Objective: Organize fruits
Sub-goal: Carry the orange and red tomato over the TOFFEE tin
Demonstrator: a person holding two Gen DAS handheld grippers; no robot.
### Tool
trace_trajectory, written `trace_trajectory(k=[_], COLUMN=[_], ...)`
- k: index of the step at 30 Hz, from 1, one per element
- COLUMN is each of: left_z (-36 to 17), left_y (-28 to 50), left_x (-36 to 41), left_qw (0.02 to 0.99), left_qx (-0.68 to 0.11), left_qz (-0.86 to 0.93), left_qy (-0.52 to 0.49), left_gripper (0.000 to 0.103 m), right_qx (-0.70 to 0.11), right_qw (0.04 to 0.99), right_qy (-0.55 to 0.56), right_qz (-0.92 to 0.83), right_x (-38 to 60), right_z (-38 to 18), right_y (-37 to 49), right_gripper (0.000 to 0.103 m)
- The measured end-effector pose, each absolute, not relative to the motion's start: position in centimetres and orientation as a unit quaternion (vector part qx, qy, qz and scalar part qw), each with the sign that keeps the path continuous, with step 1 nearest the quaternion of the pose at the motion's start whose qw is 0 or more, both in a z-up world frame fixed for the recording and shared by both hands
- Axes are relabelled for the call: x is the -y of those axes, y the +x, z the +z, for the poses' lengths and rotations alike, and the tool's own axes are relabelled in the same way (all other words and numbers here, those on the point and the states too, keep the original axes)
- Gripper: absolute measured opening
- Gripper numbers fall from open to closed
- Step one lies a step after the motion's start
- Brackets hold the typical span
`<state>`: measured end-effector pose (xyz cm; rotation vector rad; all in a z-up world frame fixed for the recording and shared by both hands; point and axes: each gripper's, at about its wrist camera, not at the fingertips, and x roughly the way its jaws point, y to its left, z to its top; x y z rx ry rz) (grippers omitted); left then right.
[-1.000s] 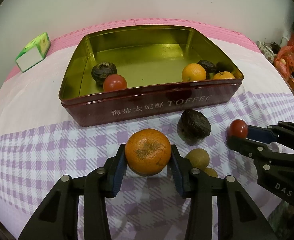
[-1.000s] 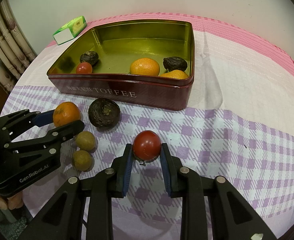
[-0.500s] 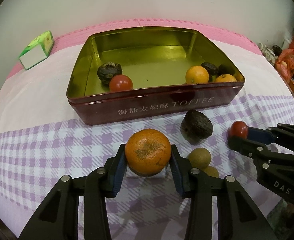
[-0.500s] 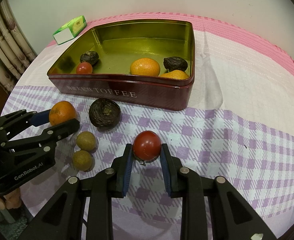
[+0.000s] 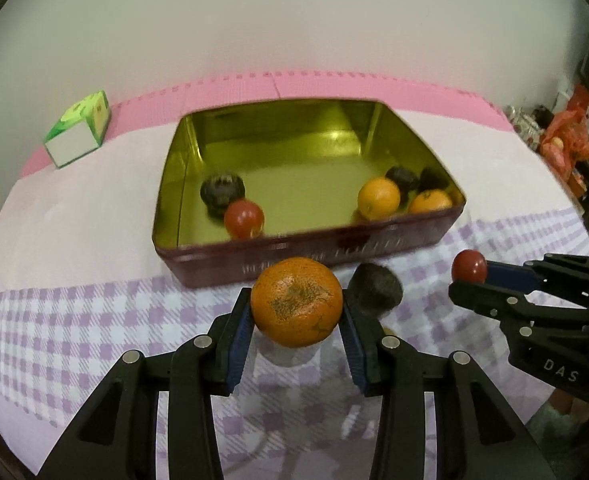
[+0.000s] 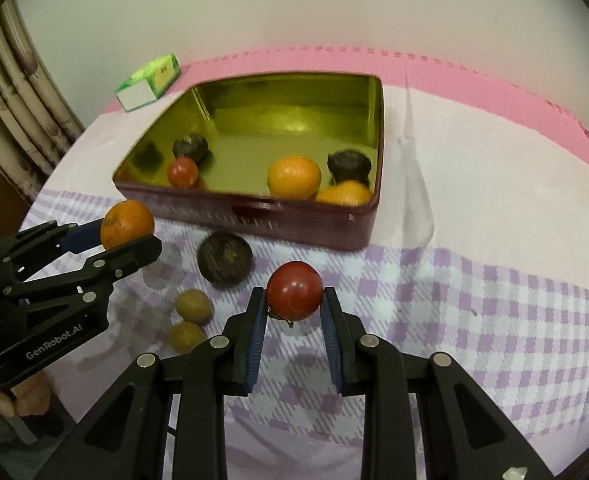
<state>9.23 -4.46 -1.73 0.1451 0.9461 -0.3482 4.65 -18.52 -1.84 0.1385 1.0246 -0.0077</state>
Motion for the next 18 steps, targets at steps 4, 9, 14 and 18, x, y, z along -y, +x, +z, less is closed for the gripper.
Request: trace_trajectory(k=[4, 9, 14, 18], left_z=[-0.2, 1.0, 0.8, 0.0], left_y=[9.9, 11.7, 13.7, 14.9], left_x=[4.5, 4.0, 3.5, 3.3], left_qw=[0.881, 0.889, 0.889, 0.883], left_qx=[-0.438, -0.425, -0.432, -0.446], left_qz=[-0.170, -0.158, -0.142, -0.134], left_qy=[0.061, 0.058, 0.058, 0.056], left_gripper=[0.043, 0.043, 0.043, 0.043], right_qx=[-0.474, -0.462, -0.460, -0.465], right_qw=[0.879, 0.886, 0.887, 0.884], right_qy=[0.060, 0.050, 0.042, 0.039], right_qz=[0.000, -0.004, -0.004, -0.004], right_x=[18.5, 18.9, 19.2, 19.5], right_z=[-0.3, 1.1, 1.5, 1.0], right_y=[5.1, 6.6, 8.7, 10.5], right_gripper=[0.025, 0.025, 0.025, 0.025])
